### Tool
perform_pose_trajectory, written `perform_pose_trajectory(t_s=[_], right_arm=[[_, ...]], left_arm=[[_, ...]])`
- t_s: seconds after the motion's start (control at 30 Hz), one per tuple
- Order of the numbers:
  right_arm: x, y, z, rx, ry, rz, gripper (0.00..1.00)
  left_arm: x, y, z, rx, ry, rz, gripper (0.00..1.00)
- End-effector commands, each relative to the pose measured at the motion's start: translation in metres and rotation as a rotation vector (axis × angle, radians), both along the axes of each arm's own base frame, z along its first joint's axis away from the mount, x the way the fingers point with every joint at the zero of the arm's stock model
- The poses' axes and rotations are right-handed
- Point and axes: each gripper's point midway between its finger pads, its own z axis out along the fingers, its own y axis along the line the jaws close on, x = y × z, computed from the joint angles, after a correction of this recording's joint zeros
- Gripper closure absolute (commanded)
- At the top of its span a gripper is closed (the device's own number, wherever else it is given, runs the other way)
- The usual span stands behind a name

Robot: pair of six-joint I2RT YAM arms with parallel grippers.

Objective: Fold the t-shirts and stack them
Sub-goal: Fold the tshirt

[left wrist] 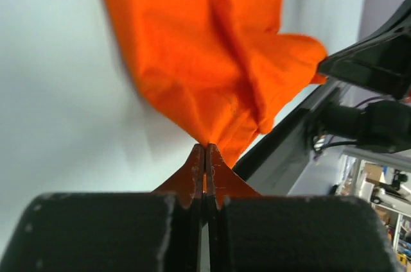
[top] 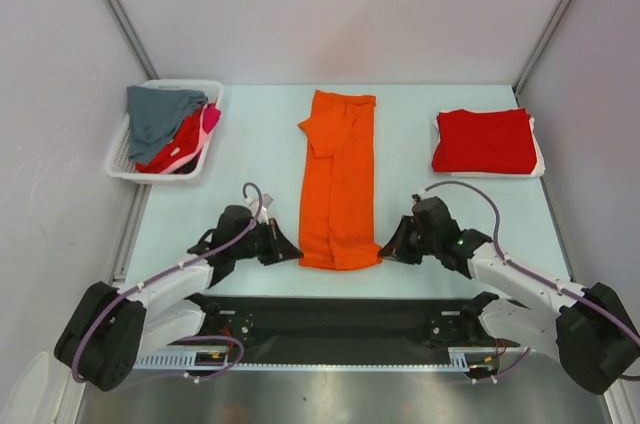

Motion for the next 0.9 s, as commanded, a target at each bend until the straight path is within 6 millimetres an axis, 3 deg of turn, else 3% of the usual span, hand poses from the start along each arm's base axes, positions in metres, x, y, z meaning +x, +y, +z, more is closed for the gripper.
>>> perform_pose_trajectory(t_s=[0.0, 0.23, 0.33, 0.4, 0.43, 0.57, 0.6, 0.63, 0.7, 0.77, 0.87], right_arm=[[0.018, 0.008, 0.029, 0.025, -0.061, 0.052, 1.0], [0.06, 0.016, 0.051, 0.019, -0.114, 0.063, 1.0], [0.083, 0.018, 0.054, 0.033, -0.119, 0.044, 1.0], [0.106, 0.02, 0.072, 0.05, -0.146, 0.021, 1.0], [0.113, 0.02, 0.064, 0.032, -0.119, 0.016, 1.0], [0.151, 0.018, 0.067, 0.011, -0.125, -0.02, 1.0], [0.165, 0.019, 0.077, 0.019, -0.149, -0.031, 1.0], [0.173, 0.017, 0.061, 0.001, -0.106, -0.039, 1.0], [0.191, 0.016, 0.062, 0.007, -0.106, -0.051, 1.0], [0.202, 0.017, 0.048, 0.004, -0.069, -0.058, 1.0], [0.223, 0.016, 0.046, 0.009, -0.064, -0.078, 1.0]], left_arm=[[0.029, -0.018, 0.051, -0.143, -0.07, -0.011, 1.0], [0.071, -0.018, 0.079, -0.197, -0.107, 0.032, 1.0], [0.094, -0.017, 0.091, -0.219, -0.122, 0.062, 1.0], [0.115, -0.019, 0.107, -0.224, -0.156, 0.077, 1.0], [0.128, -0.021, 0.113, -0.223, -0.167, 0.088, 1.0], [0.169, -0.013, 0.112, -0.202, -0.185, 0.194, 1.0], [0.178, -0.01, 0.112, -0.206, -0.187, 0.239, 0.99], [0.187, -0.009, 0.115, -0.219, -0.209, 0.26, 1.0], [0.204, -0.006, 0.11, -0.225, -0.2, 0.299, 1.0], [0.224, -0.005, 0.107, -0.21, -0.207, 0.33, 1.0], [0.243, -0.009, 0.099, -0.212, -0.185, 0.338, 1.0]])
